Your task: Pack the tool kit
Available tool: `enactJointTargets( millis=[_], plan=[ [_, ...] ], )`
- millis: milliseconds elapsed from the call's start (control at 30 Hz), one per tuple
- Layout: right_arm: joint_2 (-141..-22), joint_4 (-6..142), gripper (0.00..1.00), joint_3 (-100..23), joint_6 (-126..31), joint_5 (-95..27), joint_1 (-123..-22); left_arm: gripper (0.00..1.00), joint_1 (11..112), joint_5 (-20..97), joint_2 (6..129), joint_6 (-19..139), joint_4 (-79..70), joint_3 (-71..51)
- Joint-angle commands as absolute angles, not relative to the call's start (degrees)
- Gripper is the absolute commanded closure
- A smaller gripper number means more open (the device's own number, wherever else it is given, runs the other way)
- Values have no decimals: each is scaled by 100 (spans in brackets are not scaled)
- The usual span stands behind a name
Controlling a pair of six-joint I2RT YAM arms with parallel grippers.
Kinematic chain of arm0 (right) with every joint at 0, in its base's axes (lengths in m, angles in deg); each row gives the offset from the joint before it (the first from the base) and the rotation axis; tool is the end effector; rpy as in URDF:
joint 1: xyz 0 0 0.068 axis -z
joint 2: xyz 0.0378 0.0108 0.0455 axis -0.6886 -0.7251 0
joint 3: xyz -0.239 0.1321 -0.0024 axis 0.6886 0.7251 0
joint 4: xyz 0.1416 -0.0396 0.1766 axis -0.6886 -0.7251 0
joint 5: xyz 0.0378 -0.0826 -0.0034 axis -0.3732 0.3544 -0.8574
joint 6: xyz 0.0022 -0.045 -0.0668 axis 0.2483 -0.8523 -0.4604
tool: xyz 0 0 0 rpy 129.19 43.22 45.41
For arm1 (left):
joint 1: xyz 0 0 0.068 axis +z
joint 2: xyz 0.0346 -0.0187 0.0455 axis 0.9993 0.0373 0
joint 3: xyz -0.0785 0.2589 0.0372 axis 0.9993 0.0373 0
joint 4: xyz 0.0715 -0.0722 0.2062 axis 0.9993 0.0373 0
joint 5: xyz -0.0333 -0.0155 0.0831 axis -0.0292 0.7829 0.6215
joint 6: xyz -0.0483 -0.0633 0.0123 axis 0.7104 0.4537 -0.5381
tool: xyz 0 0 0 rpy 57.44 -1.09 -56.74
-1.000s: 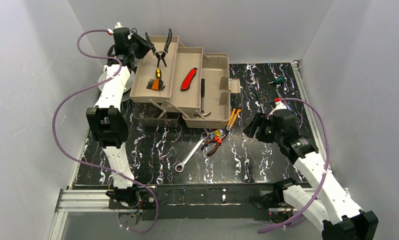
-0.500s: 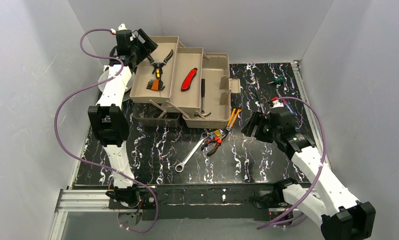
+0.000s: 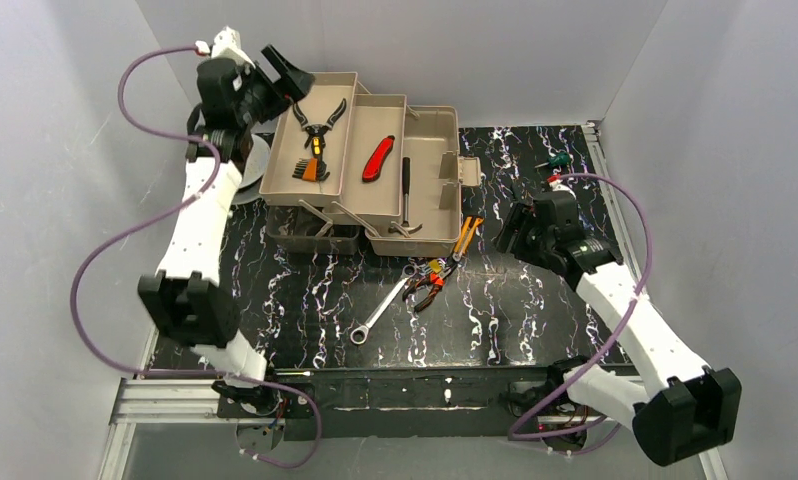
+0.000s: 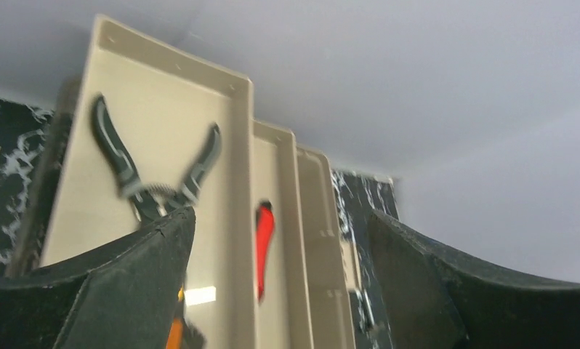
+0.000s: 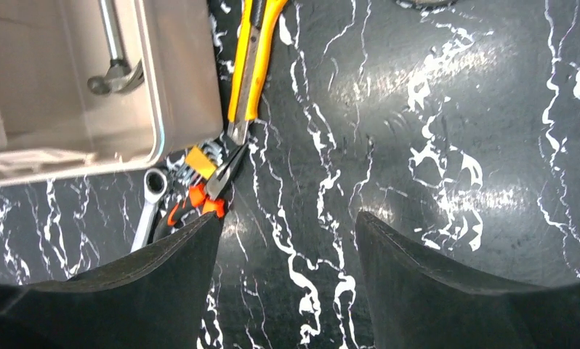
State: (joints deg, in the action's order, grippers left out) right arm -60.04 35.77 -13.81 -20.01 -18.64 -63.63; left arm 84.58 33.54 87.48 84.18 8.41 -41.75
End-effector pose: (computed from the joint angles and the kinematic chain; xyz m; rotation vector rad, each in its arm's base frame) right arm 0.2010 0.0634 0.2749 0.3611 2.2803 0.3358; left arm 0.3856 -0.0379 0.4605 -0.2825 1.6364 -0.7011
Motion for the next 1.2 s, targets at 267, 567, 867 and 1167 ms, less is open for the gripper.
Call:
enactJointTargets(
  millis=[267, 567, 867, 1167],
  plan=[
    [-7576, 3917, 25, -2588, -2553, -1971, -5580, 13, 6435, 3922, 5244, 7719, 264, -31],
    [-8911, 4093, 28, -3267, -3398, -2133, -5195, 14, 5790, 4134, 3636, 7442, 143, 2349],
    [-10673, 3257, 32, -4887, -3950, -1923, -5012, 14, 5662, 4067, 2967, 7440, -501, 3943],
    [-11628, 2814, 36, -5655, -4247, -1960, -4754, 13, 5622, 3909, 3046, 7121, -1301, 4814]
  ],
)
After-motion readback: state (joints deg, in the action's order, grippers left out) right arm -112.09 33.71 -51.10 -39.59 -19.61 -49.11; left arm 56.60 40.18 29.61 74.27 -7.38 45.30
